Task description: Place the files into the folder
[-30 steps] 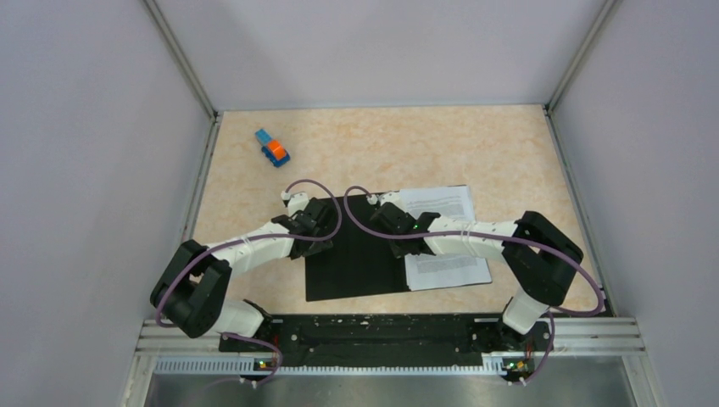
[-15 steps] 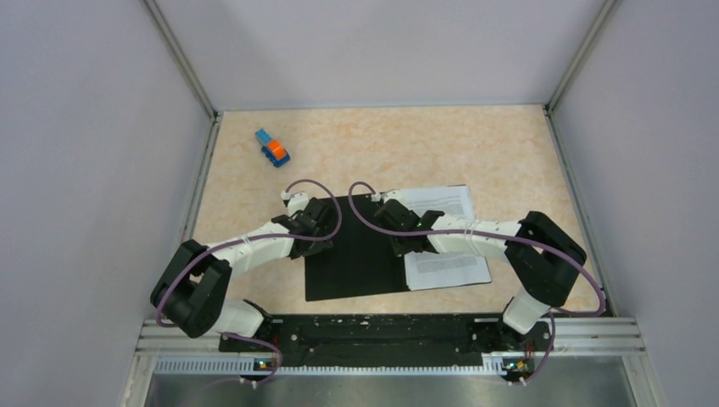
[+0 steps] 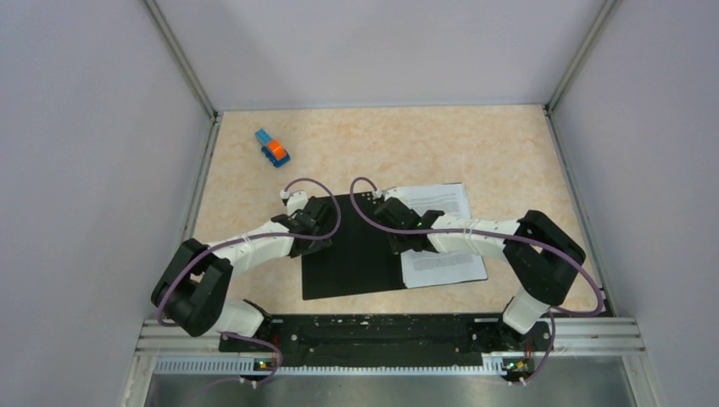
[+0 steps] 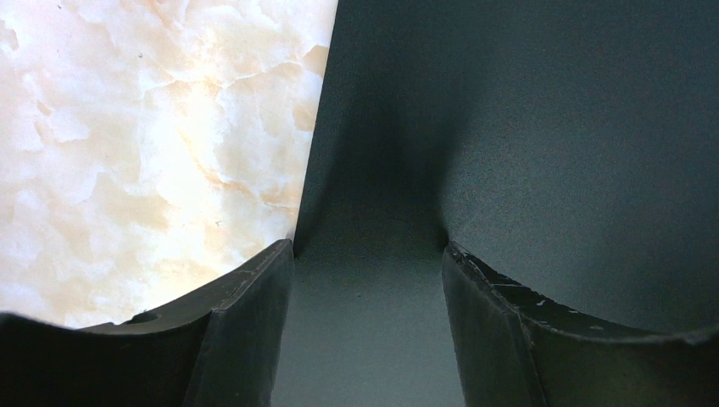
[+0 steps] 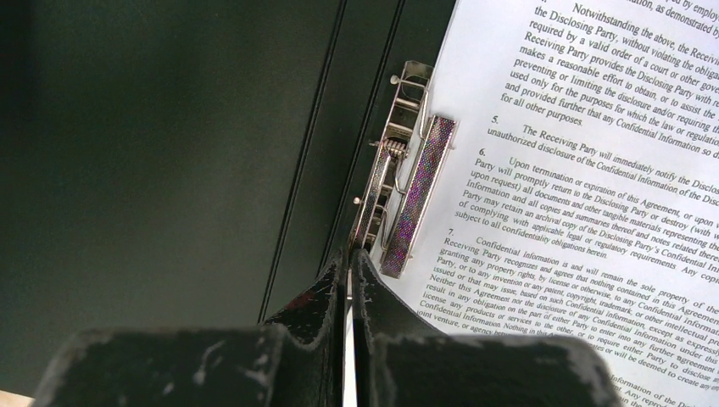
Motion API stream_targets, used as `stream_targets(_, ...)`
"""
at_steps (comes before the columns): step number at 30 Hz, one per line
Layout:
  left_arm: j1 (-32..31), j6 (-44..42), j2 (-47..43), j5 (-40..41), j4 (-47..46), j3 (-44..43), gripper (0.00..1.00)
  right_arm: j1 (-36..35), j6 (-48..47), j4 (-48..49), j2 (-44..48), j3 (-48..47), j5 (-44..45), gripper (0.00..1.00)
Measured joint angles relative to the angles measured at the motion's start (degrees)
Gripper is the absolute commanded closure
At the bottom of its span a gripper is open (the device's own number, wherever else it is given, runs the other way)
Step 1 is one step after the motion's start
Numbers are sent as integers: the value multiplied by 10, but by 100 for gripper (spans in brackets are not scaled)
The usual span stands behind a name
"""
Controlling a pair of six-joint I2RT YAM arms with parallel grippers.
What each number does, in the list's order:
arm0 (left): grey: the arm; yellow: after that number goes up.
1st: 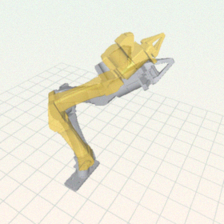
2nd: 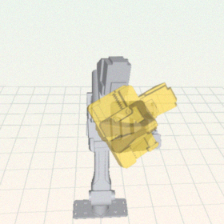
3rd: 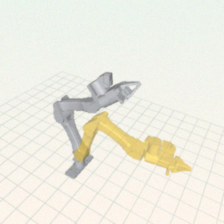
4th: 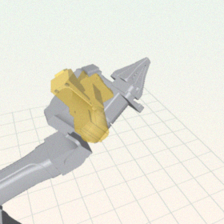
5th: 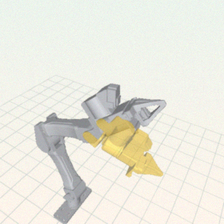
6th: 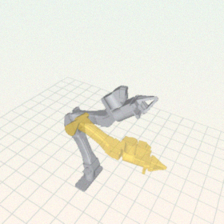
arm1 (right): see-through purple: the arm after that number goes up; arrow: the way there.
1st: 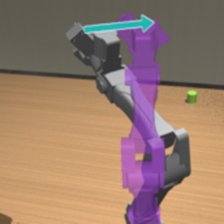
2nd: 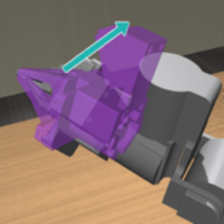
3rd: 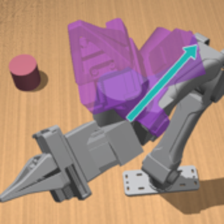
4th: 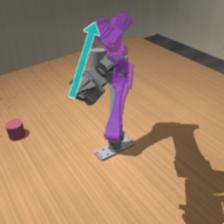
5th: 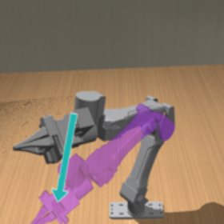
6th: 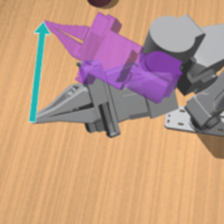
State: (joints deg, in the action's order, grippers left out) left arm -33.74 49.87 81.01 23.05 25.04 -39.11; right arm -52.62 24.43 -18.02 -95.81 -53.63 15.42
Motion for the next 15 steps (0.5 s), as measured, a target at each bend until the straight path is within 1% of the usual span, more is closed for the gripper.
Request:
stream_targets(6,0,0,1,1,-1,0,35,-5,10,-6,-5,-5,15,100)
stream_targets(15,1,4,5,6,-5,3,42,-46,12,-35,-34,-32,99,100)
